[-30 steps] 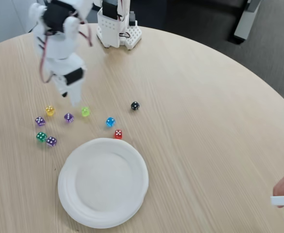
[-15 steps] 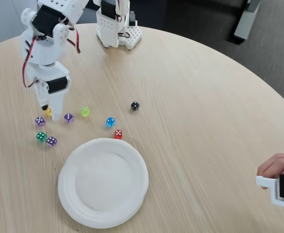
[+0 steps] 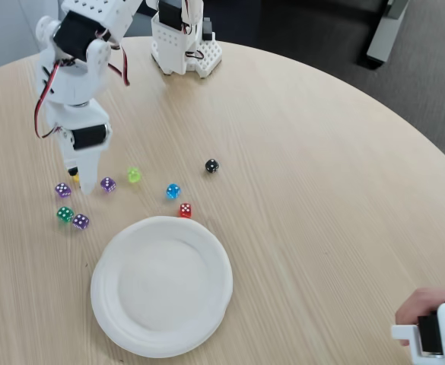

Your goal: Pick a purple dice and put it in the plate.

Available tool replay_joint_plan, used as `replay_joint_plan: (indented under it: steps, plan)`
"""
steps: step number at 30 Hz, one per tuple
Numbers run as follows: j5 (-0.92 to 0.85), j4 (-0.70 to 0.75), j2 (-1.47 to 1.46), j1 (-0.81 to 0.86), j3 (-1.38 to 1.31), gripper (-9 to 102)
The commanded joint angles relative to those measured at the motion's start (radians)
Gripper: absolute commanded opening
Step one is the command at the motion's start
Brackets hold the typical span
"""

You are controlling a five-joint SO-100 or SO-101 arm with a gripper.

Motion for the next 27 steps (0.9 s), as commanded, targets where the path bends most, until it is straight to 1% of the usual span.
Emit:
replay_joint_plan:
  steps: [1, 8, 19, 27]
  plan:
    - [0.000, 0.006, -0.015, -0.009, -0.020, 15]
    - [0.012, 0.006, -0.118, -0.009, -0.020, 15]
    - [0.029, 0.005, -0.173, -0.011, -0.026, 16]
    - [0.089, 0.005, -0.176, -0.140, -0.026, 15]
